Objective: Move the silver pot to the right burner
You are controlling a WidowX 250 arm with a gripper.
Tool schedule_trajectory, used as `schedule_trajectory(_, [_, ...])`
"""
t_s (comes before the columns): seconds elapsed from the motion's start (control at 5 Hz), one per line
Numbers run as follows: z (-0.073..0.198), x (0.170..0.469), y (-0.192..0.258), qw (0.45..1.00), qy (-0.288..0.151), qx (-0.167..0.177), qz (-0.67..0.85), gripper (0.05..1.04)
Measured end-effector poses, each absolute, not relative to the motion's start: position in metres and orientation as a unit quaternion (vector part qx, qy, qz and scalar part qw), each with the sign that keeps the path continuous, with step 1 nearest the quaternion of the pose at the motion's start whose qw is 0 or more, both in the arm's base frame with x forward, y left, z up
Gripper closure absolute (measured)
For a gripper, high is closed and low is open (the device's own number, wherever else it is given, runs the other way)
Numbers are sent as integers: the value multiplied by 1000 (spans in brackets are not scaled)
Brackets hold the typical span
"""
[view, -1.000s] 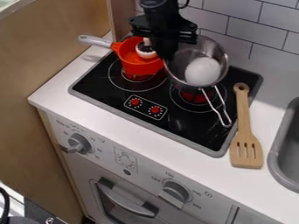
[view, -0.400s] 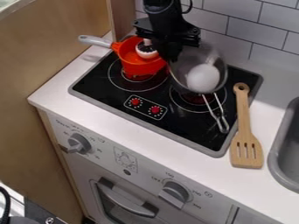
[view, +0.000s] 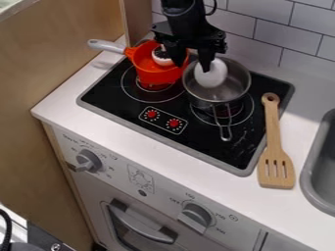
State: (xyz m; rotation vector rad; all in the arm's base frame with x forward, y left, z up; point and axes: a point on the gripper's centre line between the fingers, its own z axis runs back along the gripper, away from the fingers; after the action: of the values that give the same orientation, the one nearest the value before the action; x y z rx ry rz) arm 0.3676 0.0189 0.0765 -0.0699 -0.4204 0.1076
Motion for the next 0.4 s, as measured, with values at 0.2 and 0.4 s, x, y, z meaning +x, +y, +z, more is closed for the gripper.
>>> schedule_trajectory(0.2, [75,364,18,978,-196,-37,57,89])
schedule_trajectory(0.4, [82,350,16,984,-164,-43,53,84])
